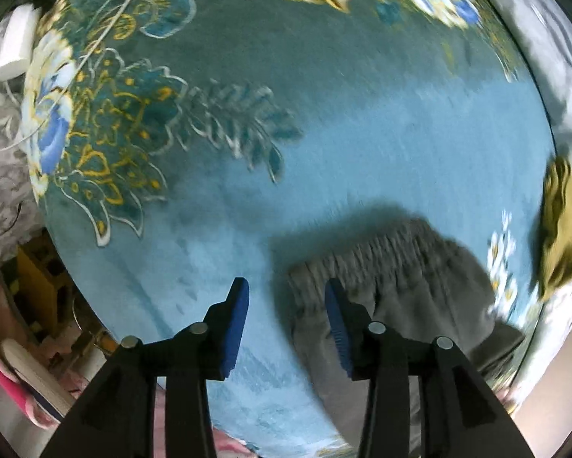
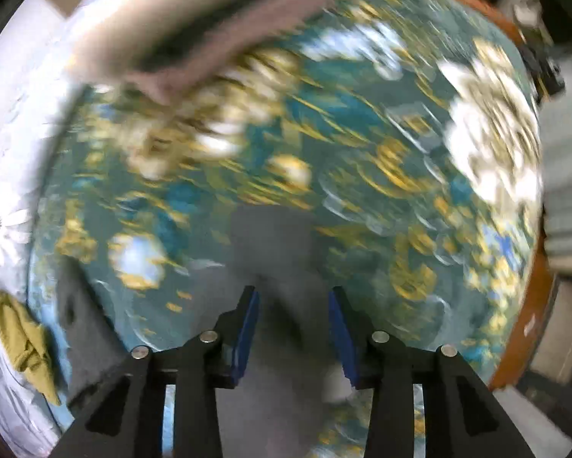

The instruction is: Fold clothes

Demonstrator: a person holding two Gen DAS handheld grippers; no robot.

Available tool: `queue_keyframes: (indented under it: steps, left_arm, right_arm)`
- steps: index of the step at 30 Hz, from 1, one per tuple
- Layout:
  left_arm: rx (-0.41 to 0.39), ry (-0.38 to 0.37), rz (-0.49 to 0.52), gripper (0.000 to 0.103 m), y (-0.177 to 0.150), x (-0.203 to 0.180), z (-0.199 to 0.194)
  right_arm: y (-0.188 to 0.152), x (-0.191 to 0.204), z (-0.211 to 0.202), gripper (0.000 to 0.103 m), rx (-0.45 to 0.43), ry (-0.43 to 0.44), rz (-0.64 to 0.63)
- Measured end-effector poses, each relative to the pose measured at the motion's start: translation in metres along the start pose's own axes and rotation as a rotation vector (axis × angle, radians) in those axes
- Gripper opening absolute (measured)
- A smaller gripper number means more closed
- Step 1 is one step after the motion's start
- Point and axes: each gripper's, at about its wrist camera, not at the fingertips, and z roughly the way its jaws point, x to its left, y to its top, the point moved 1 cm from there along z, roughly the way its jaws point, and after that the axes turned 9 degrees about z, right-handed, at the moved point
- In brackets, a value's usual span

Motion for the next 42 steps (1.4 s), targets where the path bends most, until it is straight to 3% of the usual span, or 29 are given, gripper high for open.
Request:
queue_keyframes:
  steps: [5,10,13,15,18,20,22,23,32,37,40,42]
  left_arm:
    - [0.014,-0.016,-0.053,0.043,0.014,-0.003,0.009]
    - [-0.009,-0.019,0.038,0.043,0.026,-0.030,0.008]
    - [-0.026,-0.004,0.090,0.044,0.035,-0.044,0.004]
    - [-0.040,0.002,0.113,0.046,0.043,-0.053,0.001]
    - [-0.045,-0.013,0.123,0.049,0.051,-0.064,0.003]
    - [-0.044,-0.022,0.132,0.049,0.055,-0.072,0.005]
    - [-0.032,-0.026,0.155,0.049,0.057,-0.085,0.010]
    - [-0.026,-0.026,0.168,0.049,0.057,-0.089,0.013]
    - [0.006,-0.063,0.241,0.049,0.048,-0.132,0.029]
    - [0.007,-0.070,0.247,0.049,0.044,-0.136,0.031]
    - [0.009,-0.071,0.242,0.050,0.045,-0.128,0.027]
    - [0.016,-0.070,0.235,0.050,0.046,-0.126,0.029]
  right_arm:
    - [-0.059,0.135,0.012,0.059,0.100,0.141,-0.392]
    - [-0.146,0.238,0.032,0.063,0.137,0.152,-0.759]
    - [-0.176,0.276,0.056,0.065,0.146,0.098,-0.871]
    - [-0.185,0.286,0.078,0.066,0.164,0.002,-0.925]
    - [-0.181,0.281,0.090,0.065,0.168,-0.030,-0.939]
    - [-0.175,0.274,0.093,0.058,0.165,-0.033,-0.939]
    - [-0.164,0.263,0.089,0.029,0.151,-0.034,-0.935]
    - [-0.156,0.255,0.086,0.021,0.142,-0.043,-0.924]
    - [-0.031,0.153,0.005,0.015,-0.022,0.018,-0.659]
    - [0.034,0.115,-0.029,0.014,-0.160,-0.047,-0.504]
    - [0.066,0.091,-0.022,0.015,-0.153,-0.106,-0.376]
    - [0.073,0.077,-0.009,0.015,-0.098,-0.134,-0.316]
